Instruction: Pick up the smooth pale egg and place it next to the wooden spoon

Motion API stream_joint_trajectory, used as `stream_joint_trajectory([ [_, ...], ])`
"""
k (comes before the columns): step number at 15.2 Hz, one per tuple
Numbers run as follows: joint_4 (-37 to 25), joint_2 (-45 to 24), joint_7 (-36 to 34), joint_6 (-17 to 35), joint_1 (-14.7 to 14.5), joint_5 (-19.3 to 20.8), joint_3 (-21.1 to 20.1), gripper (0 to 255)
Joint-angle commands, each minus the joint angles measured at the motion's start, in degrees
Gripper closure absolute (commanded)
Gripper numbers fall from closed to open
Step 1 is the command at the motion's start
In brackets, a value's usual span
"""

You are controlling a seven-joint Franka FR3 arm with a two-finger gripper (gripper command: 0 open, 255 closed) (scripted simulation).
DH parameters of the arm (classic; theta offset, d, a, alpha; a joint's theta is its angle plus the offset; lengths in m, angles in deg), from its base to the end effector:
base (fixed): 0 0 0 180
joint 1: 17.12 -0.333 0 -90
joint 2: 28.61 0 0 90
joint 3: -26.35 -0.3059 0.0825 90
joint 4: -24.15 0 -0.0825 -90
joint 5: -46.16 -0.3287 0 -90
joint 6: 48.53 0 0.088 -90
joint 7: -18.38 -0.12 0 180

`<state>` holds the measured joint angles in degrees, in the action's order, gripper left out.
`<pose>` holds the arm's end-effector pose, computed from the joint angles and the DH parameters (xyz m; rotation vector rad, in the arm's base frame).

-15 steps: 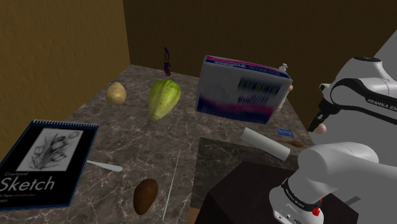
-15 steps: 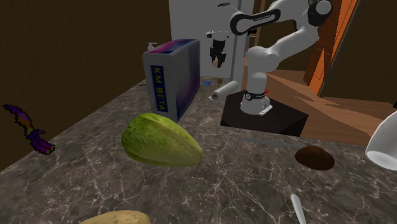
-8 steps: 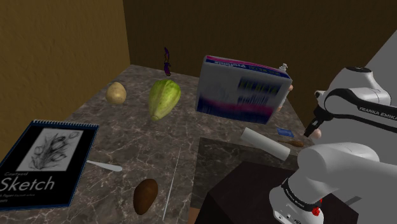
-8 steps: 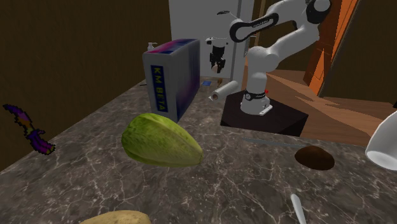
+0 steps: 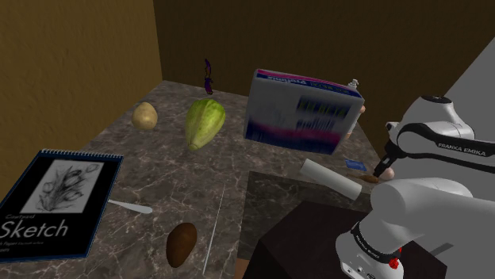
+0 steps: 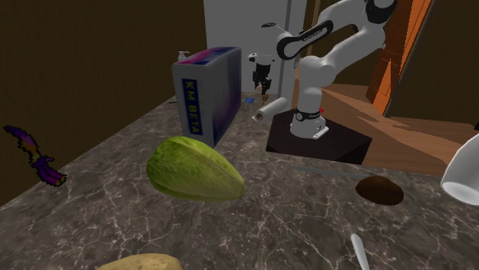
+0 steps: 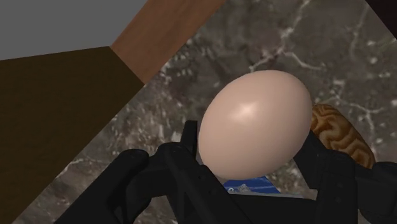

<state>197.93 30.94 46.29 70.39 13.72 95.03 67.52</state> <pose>0.0781 -0.2212 0.3428 2.9808 -0.0766 -0.0481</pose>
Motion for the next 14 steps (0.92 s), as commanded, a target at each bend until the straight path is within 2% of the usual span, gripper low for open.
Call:
stream_joint_trajectory([
  [1,0.2,-0.4,-0.2,0.6,0.0,0.4,0.3,255],
  [6,0.2,-0.4,-0.2,0.6,0.0,0.4,0.3,255],
  [7,0.3,-0.4,-0.2,0.6,0.0,0.4,0.3,0],
  [12,0.2,-0.4,-0.2,0.6,0.0,0.4,0.3,0],
  [14,-1.5,3.7,0.7,-5.0,-0.7,-3.8,-3.5,0],
])
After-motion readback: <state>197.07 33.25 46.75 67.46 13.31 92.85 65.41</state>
